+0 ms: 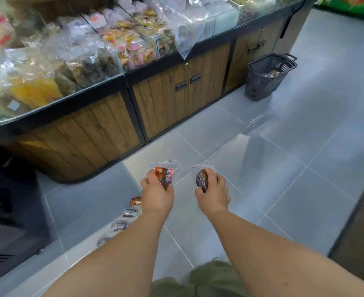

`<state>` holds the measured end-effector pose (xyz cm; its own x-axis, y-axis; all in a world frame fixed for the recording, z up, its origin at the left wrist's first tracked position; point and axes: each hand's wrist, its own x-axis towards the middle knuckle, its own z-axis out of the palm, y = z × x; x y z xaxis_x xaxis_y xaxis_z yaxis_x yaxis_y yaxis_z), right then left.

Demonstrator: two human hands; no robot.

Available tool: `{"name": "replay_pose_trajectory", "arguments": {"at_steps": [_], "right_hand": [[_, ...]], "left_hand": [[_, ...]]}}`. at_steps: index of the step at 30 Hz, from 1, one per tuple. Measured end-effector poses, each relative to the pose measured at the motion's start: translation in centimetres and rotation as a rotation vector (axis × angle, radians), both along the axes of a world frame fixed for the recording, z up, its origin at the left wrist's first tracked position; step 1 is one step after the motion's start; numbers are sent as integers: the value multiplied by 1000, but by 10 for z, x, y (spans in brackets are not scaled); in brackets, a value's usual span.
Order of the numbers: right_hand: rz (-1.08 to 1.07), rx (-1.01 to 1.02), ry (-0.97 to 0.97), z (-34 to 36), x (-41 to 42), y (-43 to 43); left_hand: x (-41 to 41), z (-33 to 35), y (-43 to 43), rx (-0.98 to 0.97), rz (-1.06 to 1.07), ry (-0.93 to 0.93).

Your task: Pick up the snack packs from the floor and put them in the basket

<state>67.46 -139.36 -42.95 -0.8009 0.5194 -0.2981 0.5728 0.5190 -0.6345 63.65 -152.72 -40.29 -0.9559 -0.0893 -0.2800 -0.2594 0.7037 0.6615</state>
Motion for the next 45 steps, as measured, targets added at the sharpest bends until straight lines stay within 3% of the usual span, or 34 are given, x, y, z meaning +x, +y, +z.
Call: {"name": "replay_pose_trajectory", "arguments": {"at_steps": [20, 34, 45], "right_hand": [[-382, -9, 19, -2, -24, 236], [-566, 25, 79, 14, -212, 394], [-654, 12, 31, 4, -288, 522]], "left_hand": [[-66, -9, 260, 3, -336, 11], [-272, -9, 437, 4, -486, 2], [-363, -19, 561, -39, -550, -6]]}}
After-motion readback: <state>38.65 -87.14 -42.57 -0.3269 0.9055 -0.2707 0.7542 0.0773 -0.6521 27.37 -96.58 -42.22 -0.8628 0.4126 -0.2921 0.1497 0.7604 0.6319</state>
